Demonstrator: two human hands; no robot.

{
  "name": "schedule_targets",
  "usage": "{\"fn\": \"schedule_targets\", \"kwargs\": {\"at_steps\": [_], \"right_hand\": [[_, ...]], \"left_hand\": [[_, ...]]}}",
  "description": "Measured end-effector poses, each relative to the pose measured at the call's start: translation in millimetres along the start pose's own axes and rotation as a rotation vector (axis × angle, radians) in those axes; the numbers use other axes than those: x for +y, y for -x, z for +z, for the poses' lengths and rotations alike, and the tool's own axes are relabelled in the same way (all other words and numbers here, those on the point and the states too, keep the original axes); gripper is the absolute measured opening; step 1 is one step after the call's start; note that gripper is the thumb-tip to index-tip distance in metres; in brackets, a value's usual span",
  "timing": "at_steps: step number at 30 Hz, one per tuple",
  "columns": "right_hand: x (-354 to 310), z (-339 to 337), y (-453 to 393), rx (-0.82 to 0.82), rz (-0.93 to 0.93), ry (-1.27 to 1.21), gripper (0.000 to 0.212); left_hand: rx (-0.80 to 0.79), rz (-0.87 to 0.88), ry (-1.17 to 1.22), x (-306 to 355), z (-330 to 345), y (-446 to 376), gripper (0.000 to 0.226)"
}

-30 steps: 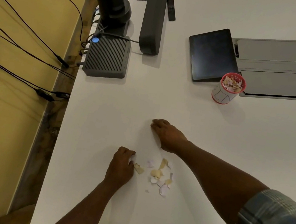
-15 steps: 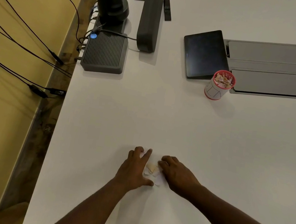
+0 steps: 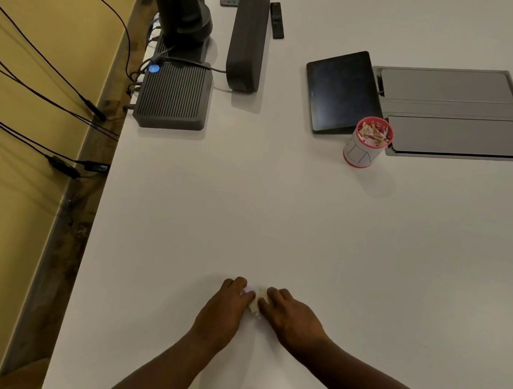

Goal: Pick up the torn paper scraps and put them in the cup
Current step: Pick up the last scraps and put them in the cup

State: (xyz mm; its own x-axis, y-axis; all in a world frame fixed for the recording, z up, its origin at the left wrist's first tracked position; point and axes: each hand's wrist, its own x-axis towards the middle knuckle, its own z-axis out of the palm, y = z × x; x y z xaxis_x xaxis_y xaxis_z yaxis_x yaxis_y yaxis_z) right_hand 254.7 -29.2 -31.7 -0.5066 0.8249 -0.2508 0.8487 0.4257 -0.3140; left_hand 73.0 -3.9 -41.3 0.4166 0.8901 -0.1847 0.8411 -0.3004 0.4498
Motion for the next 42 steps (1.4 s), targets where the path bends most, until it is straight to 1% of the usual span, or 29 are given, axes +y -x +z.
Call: {"fn": "schedule_targets", "kwargs": {"at_steps": [2, 4, 6, 8, 9, 11, 13, 15, 16, 18, 20, 22, 25, 28, 30, 32, 34, 36, 37, 40, 42], "right_hand": [[0.6, 1.4, 2.5, 0.07, -0.042, 0.026, 0.026], [1.2, -0.4, 2.4, 0.099, -0.048, 0.062, 0.022], [2.3, -2.4, 0.8, 0.095, -0.031, 0.069, 0.018], [3.9, -1.9, -2.7, 0.069, -0.017, 0.04, 0.011], [5.2, -2.3, -5.7, 0.059, 0.022, -0.004, 0.012], [10.0, -3.4, -13.3, 0.064, 0.158, -0.108, 0.021], [17.0, -10.3, -22.0, 0.163, 0.37, -0.288, 0.025], [29.7, -24.1, -28.9, 0.279, 0.602, -0.522, 0.023], [38.5, -32.5, -30.5, 0.306, 0.684, -0.629, 0.02], [57.9, -47.8, -30.8, 0.299, 0.78, -0.79, 0.014], [74.2, -65.2, -30.8, 0.297, 0.824, -0.956, 0.013], [88.6, -82.6, -33.6, 0.339, 0.827, -1.066, 0.016], [112.5, -113.5, -45.1, 0.462, 0.805, -1.158, 0.016], [143.8, -147.0, -64.1, 0.619, 0.787, -1.237, 0.014], [170.4, -167.4, -79.2, 0.727, 0.818, -1.19, 0.013], [199.3, -186.4, -94.8, 0.789, 0.872, -0.974, 0.013], [225.3, -203.2, -107.1, 0.796, 0.882, -0.712, 0.013], [245.8, -215.3, -115.7, 0.74, 0.83, -0.445, 0.015], [254.3, -218.9, -118.9, 0.708, 0.803, -0.35, 0.017], [269.9, -222.9, -127.9, 0.598, 0.733, -0.193, 0.019], [273.8, -222.3, -136.1, 0.462, 0.707, -0.085, 0.018]], "left_hand": [[0.018, -0.005, -0.01, -1.7, 3.5, 3.0, 0.01], [-0.002, -0.051, 0.054, -6.0, 4.6, 2.9, 0.013], [-0.026, -0.04, 0.034, -9.2, 3.5, -0.9, 0.02], [-0.017, -0.04, 0.048, -9.3, -0.3, -6.9, 0.019], [-0.007, -0.067, 0.077, -8.1, -3.3, -10.3, 0.017], [0.038, -0.184, 0.206, -7.0, -9.2, -17.7, 0.013], [0.101, -0.354, 0.354, -8.9, -15.5, -27.3, 0.011], [0.11, -0.53, 0.498, -14.5, -23.5, -38.5, 0.012], [0.09, -0.606, 0.588, -17.8, -28.0, -44.7, 0.012], [0.045, -0.7, 0.795, -23.6, -37.8, -56.4, 0.016], [0.029, -0.737, 0.982, -25.3, -49.1, -68.0, 0.019], [0.023, -0.744, 1.115, -22.0, -59.2, -81.1, 0.016], [0.012, -0.711, 1.225, -11.3, -71.4, -102.7, 0.01], [0.002, -0.683, 1.299, 2.7, -80.4, -123.4, 0.006], [-0.01, -0.667, 1.328, 12.8, -84.3, -137.4, 0.007], [-0.02, -0.652, 1.354, 21.7, -86.9, -151.0, 0.007], [-0.026, -0.649, 1.378, 28.6, -88.1, -162.8, 0.008], [-0.032, -0.654, 1.419, 33.3, -88.7, -172.8, 0.01], [-0.032, -0.657, 1.44, 34.8, -88.6, -177.2, 0.012], [-0.031, -0.657, 1.463, 38.8, -87.9, -189.2, 0.015], [-0.027, -0.656, 1.463, 41.5, -87.6, -196.7, 0.014]]}}
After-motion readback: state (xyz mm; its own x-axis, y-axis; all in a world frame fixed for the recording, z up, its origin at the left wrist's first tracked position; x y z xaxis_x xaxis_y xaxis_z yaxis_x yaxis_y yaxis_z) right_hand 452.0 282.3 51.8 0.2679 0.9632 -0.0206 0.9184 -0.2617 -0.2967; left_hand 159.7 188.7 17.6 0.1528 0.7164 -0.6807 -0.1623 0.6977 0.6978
